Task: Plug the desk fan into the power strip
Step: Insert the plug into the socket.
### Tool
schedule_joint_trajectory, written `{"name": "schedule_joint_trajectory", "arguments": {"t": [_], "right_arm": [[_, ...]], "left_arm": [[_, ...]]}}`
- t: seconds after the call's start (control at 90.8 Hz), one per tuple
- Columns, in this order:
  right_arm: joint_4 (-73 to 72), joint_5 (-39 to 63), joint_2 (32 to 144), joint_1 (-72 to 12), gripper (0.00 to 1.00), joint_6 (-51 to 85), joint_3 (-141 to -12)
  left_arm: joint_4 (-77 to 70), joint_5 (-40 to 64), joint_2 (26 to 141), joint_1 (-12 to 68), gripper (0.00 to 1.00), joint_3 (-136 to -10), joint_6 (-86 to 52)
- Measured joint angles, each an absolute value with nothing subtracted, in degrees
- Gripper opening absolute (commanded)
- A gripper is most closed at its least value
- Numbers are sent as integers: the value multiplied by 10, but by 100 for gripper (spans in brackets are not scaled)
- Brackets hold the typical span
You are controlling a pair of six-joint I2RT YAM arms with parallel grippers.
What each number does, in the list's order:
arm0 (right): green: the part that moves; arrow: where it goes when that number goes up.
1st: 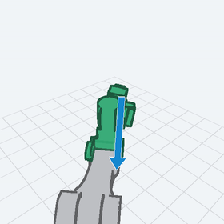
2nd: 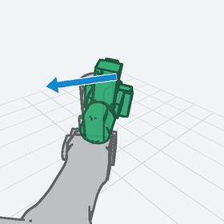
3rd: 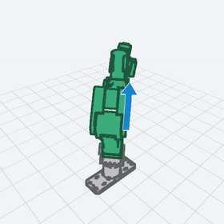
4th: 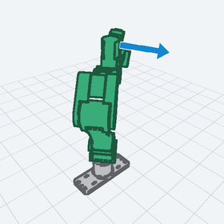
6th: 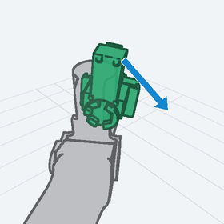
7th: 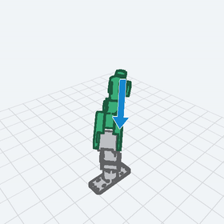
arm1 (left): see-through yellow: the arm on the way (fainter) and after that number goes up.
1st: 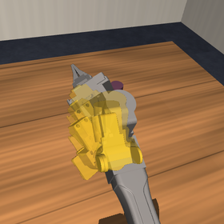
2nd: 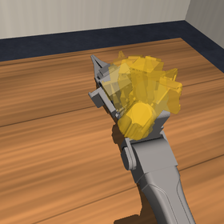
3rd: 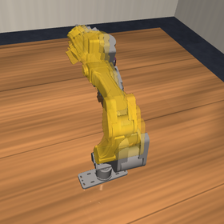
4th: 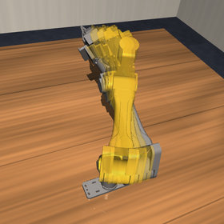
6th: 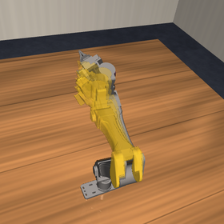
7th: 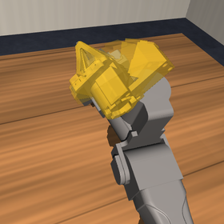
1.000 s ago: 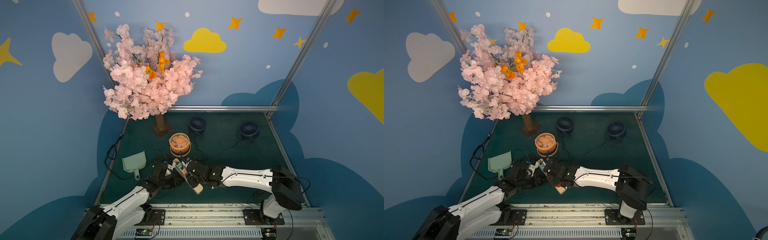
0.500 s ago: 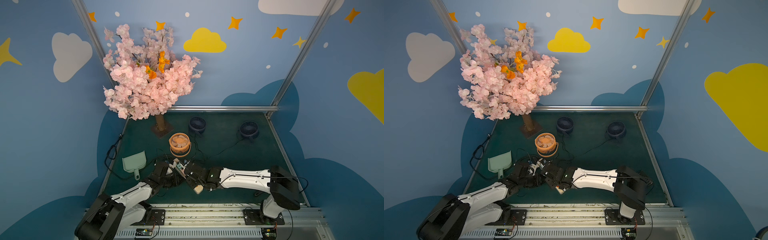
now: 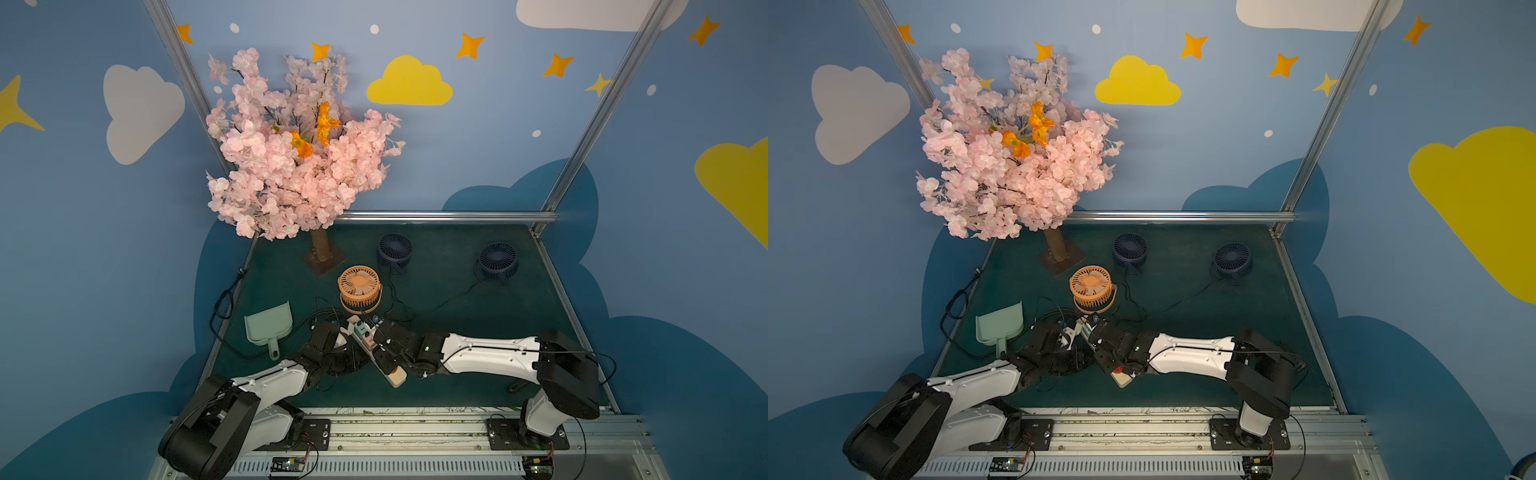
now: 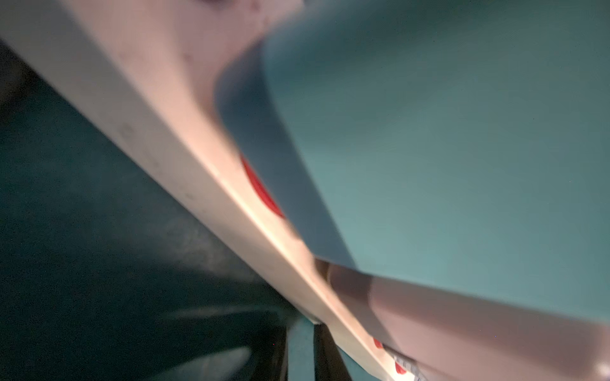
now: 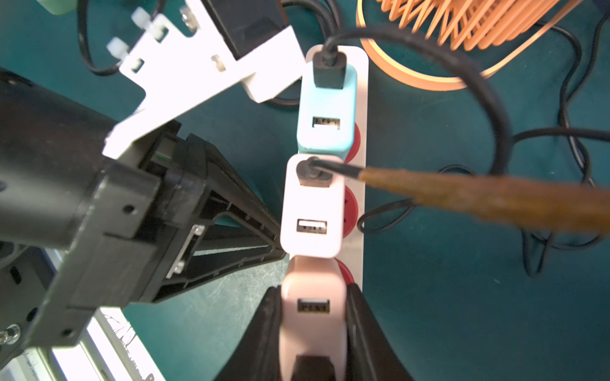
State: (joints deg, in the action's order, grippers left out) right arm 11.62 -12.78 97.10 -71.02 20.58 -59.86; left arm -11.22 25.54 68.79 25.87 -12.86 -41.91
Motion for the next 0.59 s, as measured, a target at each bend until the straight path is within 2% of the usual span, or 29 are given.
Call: {"name": "schedule_joint_trajectory", "arguments": {"t": [0.595], "right_arm": [[86,-173,981,-741,0,234,-575]], "left_arm": [[-111,261,694,255,20,-132,-423]]}}
